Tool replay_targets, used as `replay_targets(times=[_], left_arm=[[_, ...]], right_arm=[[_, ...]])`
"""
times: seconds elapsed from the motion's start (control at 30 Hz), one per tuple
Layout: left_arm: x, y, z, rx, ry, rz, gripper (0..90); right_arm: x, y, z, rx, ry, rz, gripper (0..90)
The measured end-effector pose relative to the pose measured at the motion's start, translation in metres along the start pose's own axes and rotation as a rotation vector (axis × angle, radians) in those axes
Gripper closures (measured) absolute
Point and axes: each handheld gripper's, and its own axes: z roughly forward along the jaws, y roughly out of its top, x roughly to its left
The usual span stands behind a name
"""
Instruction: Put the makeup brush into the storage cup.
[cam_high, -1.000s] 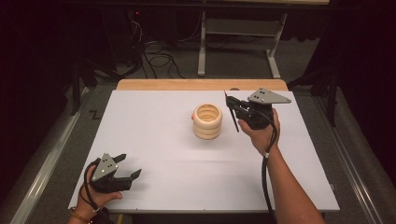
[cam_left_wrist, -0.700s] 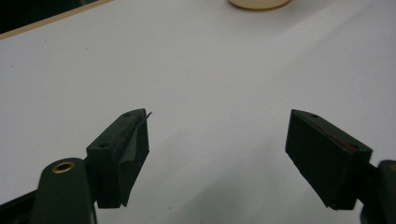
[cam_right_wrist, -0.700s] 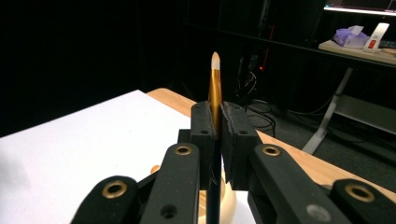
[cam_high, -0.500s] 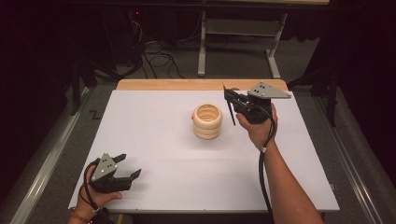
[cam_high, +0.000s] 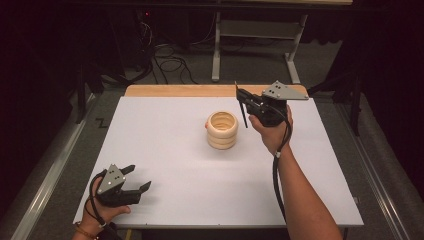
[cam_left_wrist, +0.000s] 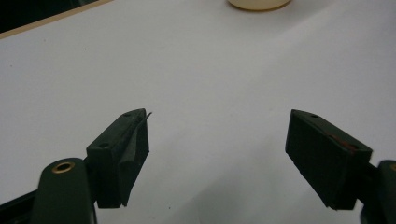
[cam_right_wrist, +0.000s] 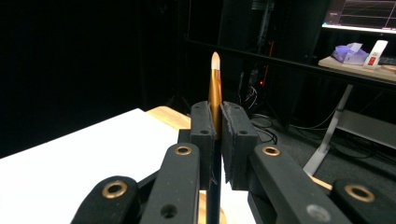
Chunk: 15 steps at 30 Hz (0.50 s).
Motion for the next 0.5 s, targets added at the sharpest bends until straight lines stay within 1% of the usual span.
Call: replay_targets(times=[0.13, 0.17, 0.23, 0.3, 0.5], left_arm=[[0.0, 0.0, 0.0, -0.002, 0.0, -0.002, 22.2], [0.0, 0.0, 0.0, -0.002, -0.001, -0.001, 22.2], [0.001, 0.0, 0.0, -0.005, 0.0, -0.005, 22.2], [0.001, 0.0, 0.0, -0.006, 0.0, -0.005, 22.2], [0.002, 0.0, -0.001, -0.009, -0.004, -0.007, 22.2]], right_arm=[[-0.002, 0.001, 0.003, -0.012, -0.004, 0.007, 85.6], [-0.002, 0.001, 0.005, -0.023, -0.001, 0.011, 85.6], [-0.001, 0.001, 0.006, -0.024, 0.004, 0.016, 85.6], [-0.001, 0.002, 0.008, -0.022, 0.003, 0.007, 85.6], [0.002, 0.001, 0.015, -0.029, 0.012, 0.021, 85.6]])
